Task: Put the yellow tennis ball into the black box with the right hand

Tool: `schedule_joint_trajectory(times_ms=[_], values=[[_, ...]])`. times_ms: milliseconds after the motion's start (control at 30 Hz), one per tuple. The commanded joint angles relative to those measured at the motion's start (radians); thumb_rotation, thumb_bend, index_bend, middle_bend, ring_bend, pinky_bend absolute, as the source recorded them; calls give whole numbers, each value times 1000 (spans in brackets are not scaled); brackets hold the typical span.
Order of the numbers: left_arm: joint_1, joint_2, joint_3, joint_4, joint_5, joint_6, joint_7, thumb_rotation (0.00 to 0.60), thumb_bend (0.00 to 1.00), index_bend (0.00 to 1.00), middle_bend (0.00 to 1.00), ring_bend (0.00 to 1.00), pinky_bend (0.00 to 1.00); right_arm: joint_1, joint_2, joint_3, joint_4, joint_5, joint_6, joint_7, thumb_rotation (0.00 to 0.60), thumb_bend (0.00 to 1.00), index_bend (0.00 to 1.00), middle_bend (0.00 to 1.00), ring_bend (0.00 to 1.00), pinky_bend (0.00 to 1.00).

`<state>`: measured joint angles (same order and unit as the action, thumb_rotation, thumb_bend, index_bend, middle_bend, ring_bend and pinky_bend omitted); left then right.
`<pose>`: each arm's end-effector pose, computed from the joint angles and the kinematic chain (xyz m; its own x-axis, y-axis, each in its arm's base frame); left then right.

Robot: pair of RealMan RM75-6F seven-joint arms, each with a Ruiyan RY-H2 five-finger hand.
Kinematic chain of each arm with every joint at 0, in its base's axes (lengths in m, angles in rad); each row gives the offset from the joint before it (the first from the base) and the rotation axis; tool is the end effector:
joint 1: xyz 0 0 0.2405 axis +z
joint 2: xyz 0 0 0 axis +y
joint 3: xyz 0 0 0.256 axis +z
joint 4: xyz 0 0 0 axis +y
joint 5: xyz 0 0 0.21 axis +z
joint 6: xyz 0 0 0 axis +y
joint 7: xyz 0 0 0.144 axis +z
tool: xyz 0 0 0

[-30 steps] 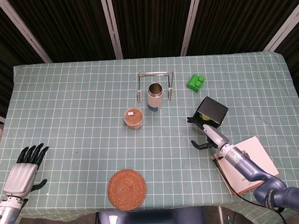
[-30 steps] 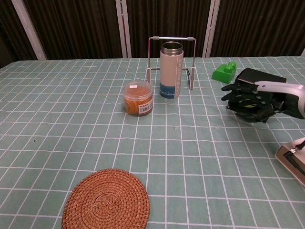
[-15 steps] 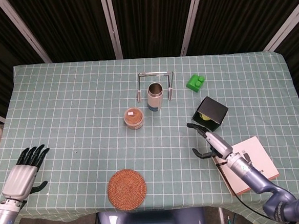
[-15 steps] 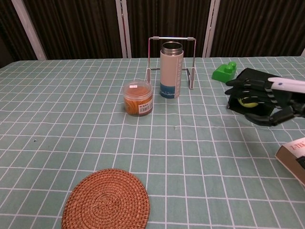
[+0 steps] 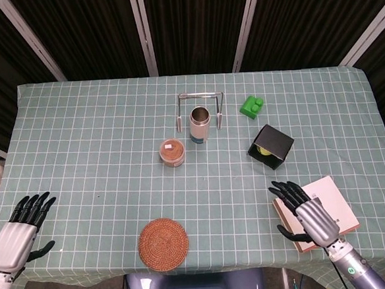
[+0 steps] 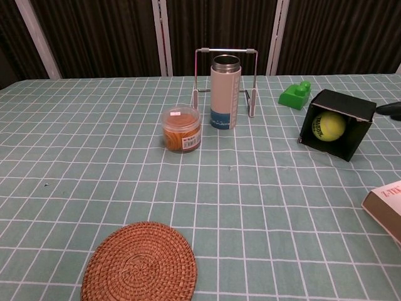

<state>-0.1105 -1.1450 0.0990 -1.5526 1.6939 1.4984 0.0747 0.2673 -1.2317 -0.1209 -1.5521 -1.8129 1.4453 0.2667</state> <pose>-0.3021 0.1543 0.1278 0.5122 0.1044 0.8525 0.8462 -0.2310 -0.4801 -0.2547 -0.1839 0.0859 0.1870 -0.2547 0.9488 -0.9042 -0.4222 0.0648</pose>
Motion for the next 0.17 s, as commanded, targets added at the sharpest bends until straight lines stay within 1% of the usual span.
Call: schedule_joint_trajectory(times_ms=[33,100,167], values=[[8,-1,3,9,7,13,-3,600,162,0,0,0,0,-140,-3,-6,-30,-49,149,-358,600,371,0,0,0,0],[11,-4,-2,12,2,17,4,600,162,0,0,0,0,-149,-1,-7,-46,-40,144,-386,600,369,0,0,0,0],[11,-7,-9,13,-6,16,9,600,162,0,0,0,0,-150,10,-2,-57,-23,136,-385,600,369,0,0,0,0]])
